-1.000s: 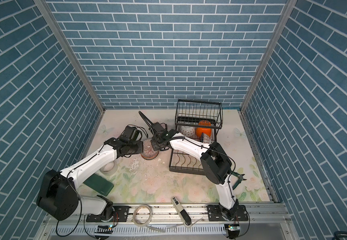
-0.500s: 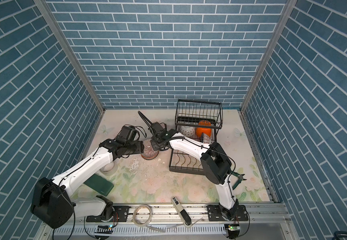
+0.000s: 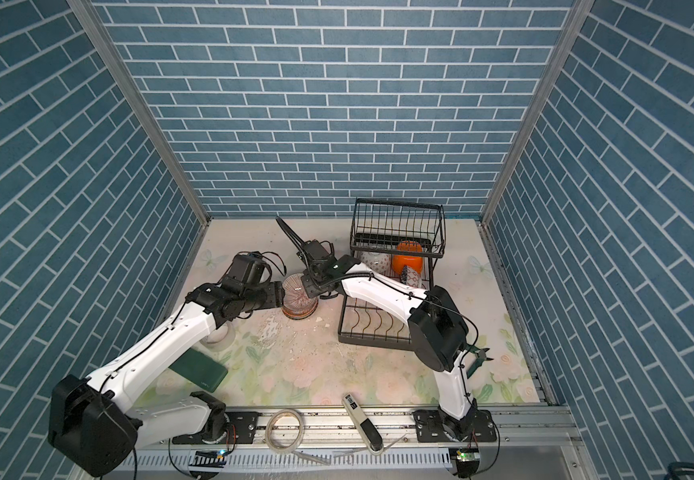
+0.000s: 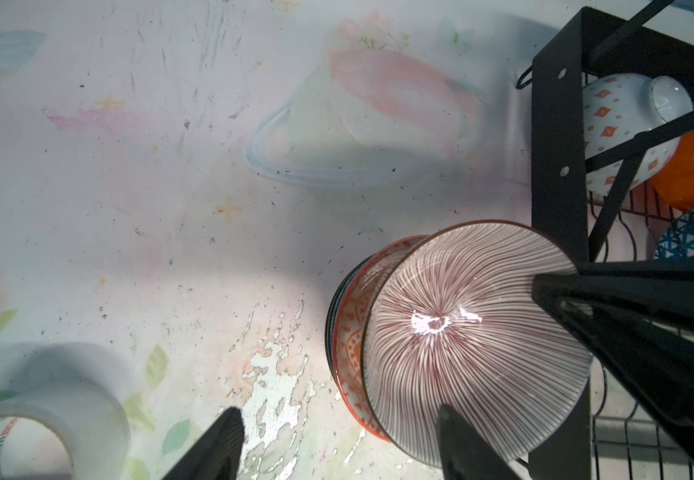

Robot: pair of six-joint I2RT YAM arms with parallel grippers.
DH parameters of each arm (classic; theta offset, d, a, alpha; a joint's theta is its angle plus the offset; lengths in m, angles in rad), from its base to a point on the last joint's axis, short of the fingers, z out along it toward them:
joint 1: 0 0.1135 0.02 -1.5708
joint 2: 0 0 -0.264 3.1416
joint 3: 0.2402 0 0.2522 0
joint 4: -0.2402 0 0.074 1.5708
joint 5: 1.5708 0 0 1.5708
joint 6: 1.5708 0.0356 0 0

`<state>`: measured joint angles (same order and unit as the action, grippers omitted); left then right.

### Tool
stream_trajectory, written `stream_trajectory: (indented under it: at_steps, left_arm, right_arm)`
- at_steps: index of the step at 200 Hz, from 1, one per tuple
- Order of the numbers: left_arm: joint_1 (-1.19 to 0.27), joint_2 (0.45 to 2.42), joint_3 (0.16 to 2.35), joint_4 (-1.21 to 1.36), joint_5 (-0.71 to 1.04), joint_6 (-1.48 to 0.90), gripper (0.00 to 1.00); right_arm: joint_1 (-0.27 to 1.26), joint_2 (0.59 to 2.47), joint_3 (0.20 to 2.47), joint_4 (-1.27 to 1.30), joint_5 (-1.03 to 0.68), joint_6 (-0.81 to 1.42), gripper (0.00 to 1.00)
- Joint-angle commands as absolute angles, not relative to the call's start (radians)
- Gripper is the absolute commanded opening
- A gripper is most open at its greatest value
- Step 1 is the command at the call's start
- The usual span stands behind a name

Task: Load the bowls into the dish rack
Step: 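Lift the purple-striped bowl with the right gripper while the left holds the stack, then carry the purple-striped bowl over the rack beside the blue-triangle bowl with the right gripper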

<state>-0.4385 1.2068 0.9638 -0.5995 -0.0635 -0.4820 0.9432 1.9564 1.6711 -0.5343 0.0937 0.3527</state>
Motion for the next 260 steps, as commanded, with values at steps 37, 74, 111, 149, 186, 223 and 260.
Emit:
stream_trajectory:
  at_steps: [37, 74, 111, 149, 186, 223, 260]
  left_arm:
    - [-0.422, 1.123, 0.918, -0.590, -0.039, -0.477, 0.79]
    - [-0.421, 1.039, 0.896, -0.557, 0.012, -0.469, 0.94]
    - [-0.421, 0.975, 0.884, -0.528, 0.077, -0.475, 1.00]
    - [-0.420, 0.936, 0.857, -0.468, 0.175, -0.493, 1.00]
    - [-0.420, 0.917, 0.789, -0.309, 0.321, -0.566, 1.00]
    - [-0.423, 0.916, 0.750, -0.224, 0.352, -0.612, 1.00]
    - [-0.422, 0.922, 0.746, -0.230, 0.352, -0.611, 1.00]
  right_arm:
    - [0.951, 1.857, 1.720, -0.552, 0.131, 0.301, 0.00]
    - [0.953, 1.808, 1.686, -0.583, 0.151, 0.285, 0.00]
    - [0.958, 1.731, 1.627, -0.609, 0.179, 0.278, 0.00]
    - [0.962, 1.653, 1.559, -0.665, 0.279, 0.275, 0.00]
    - [0.961, 1.615, 1.499, -0.746, 0.428, 0.281, 0.00]
    - [0.962, 1.584, 1.440, -0.798, 0.560, 0.301, 0.00]
    - [0.964, 1.570, 1.387, -0.825, 0.695, 0.311, 0.00]
